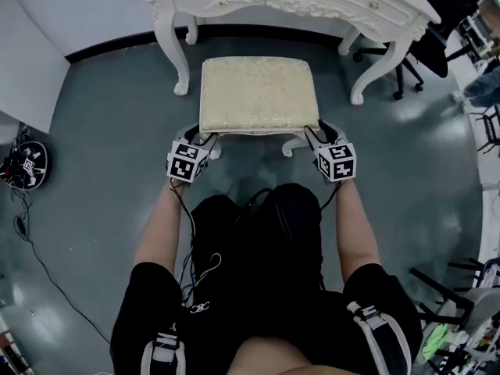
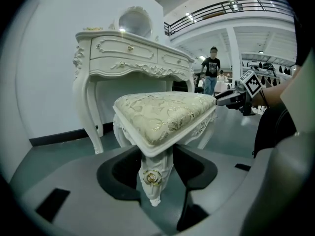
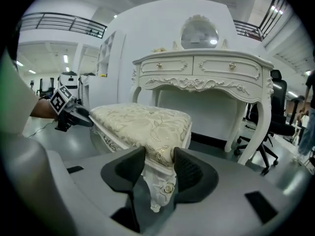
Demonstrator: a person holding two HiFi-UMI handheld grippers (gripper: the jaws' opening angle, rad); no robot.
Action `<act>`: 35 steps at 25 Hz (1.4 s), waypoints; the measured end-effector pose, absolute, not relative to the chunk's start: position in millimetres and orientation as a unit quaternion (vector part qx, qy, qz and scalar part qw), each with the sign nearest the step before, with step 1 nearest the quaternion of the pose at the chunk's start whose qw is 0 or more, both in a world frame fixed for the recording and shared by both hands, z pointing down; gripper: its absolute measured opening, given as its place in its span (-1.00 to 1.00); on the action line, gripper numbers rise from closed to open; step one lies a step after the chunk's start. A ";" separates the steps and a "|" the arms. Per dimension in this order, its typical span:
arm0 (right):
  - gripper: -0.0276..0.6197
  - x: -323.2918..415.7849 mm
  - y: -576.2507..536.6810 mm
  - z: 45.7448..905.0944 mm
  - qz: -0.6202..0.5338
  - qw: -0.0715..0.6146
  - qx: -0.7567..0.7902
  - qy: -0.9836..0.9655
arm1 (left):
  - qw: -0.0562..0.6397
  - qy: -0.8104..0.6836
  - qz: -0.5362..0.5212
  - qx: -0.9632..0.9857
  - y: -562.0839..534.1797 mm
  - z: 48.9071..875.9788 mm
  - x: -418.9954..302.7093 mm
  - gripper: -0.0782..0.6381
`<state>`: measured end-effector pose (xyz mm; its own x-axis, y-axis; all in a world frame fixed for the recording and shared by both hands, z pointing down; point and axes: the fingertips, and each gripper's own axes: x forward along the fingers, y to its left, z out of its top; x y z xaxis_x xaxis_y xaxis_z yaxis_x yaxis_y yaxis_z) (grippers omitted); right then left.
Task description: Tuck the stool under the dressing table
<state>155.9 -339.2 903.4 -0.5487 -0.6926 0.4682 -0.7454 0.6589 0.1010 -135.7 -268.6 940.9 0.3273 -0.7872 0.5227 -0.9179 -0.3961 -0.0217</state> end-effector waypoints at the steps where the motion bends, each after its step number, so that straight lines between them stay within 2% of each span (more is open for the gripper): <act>1: -0.29 156.0 -346.0 902.3 0.059 0.238 0.412 -0.878 | 0.139 -0.531 0.231 0.803 -275.9 939.8 -136.0 -0.17; 24: -0.29 165.4 -552.7 902.1 0.061 0.207 0.439 -0.872 | 0.150 -0.553 0.218 0.790 -494.7 942.9 -131.4 -0.17; 35: -0.29 152.8 -637.6 902.7 0.061 0.206 0.453 -0.865 | 0.129 -0.580 0.181 0.784 -575.4 942.6 -144.8 -0.18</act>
<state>152.8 -637.6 902.7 -0.5057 -0.7581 0.4119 -0.8085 0.5830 0.0803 -144.8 -575.4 942.6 0.2627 -0.8622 0.4332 -0.9554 -0.2952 -0.0082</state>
